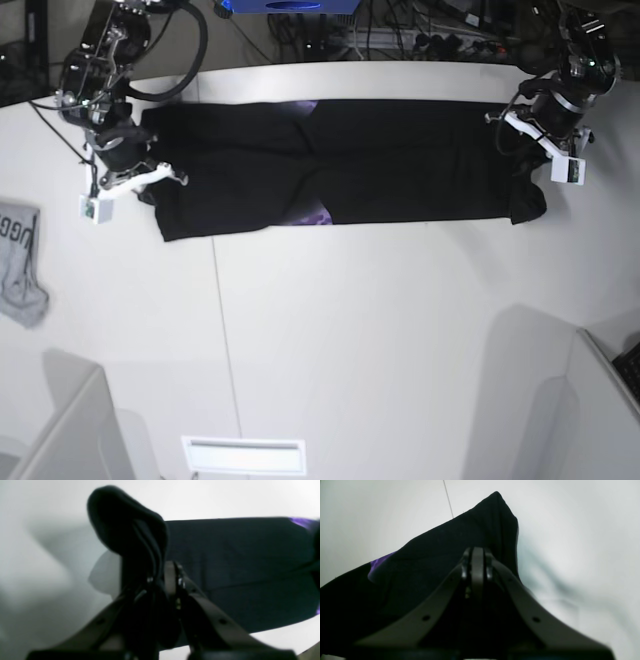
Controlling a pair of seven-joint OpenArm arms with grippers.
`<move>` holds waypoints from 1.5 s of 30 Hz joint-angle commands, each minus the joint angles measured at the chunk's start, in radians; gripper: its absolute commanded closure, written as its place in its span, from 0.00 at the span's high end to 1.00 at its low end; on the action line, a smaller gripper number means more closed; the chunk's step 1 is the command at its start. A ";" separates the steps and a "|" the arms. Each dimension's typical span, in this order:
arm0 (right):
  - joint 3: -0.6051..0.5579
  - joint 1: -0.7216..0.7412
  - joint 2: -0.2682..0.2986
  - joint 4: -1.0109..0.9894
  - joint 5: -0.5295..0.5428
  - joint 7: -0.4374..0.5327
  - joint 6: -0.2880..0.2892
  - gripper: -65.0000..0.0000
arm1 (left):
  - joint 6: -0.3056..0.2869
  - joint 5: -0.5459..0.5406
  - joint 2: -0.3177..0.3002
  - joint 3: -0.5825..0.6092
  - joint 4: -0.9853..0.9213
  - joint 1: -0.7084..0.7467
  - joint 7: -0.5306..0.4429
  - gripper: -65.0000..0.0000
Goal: Fold the T-shirt properly
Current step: 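Lift the strip end with the left gripper and carry it toward the right gripper, then lay the strip end down at mid-strip and open the left gripper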
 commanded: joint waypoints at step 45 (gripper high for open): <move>0.006 0.008 0.006 0.014 0.014 0.022 -0.001 0.00 | 0.363 -0.015 0.052 0.704 0.018 -0.178 -0.017 0.00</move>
